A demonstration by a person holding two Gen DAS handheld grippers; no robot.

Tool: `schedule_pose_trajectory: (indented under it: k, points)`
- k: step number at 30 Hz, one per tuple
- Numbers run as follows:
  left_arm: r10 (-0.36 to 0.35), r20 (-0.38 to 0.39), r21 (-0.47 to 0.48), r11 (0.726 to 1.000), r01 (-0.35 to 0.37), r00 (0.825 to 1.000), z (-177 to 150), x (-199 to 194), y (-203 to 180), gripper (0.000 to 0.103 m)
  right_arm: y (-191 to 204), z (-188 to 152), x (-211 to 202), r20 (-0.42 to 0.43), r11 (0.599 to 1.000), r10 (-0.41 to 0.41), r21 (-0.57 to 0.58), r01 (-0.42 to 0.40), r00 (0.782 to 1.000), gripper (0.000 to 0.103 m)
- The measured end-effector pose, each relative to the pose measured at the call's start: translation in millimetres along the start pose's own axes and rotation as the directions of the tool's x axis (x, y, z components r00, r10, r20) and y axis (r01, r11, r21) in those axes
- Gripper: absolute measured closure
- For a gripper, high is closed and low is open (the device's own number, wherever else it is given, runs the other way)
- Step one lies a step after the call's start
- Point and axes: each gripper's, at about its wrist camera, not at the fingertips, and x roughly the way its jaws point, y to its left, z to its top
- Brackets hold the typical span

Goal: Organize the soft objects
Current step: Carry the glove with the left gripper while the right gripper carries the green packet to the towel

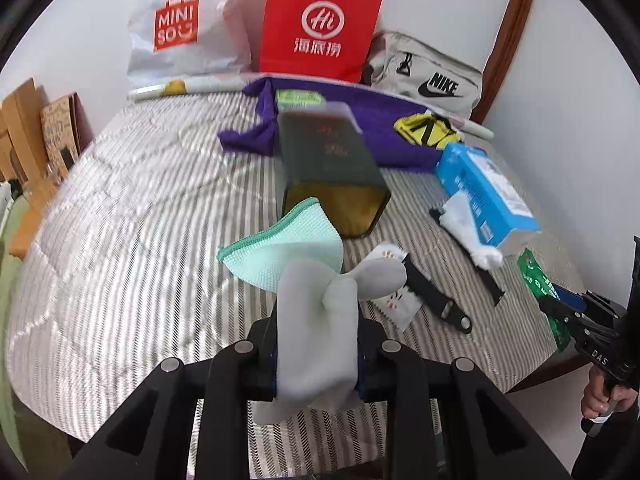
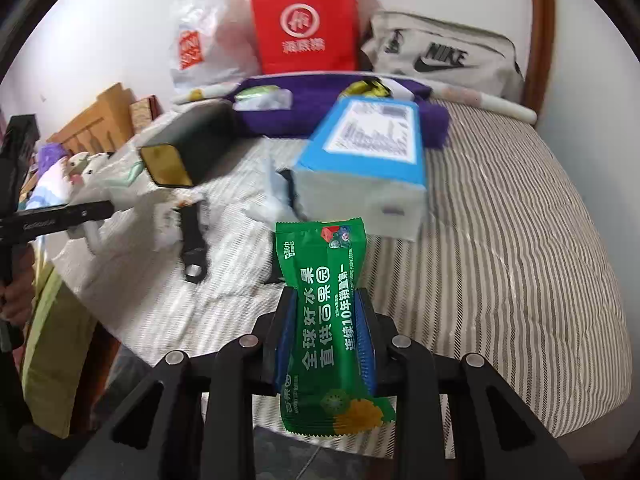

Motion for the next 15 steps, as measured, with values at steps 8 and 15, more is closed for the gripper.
schedule_pose_trajectory:
  k: [8,15]
  points:
    - [0.047,0.029,0.023,0.999,-0.047,0.998,24,-20,-8,0.078,9,28,-21,0.073,0.998,0.065,-0.02,-0.064,0.995,0.075]
    - [0.029,0.02,-0.015,0.999,-0.029,0.999,54,-20,-13,0.078,3,66,-31,0.136,0.998,0.063,-0.035,-0.059,0.989,0.075]
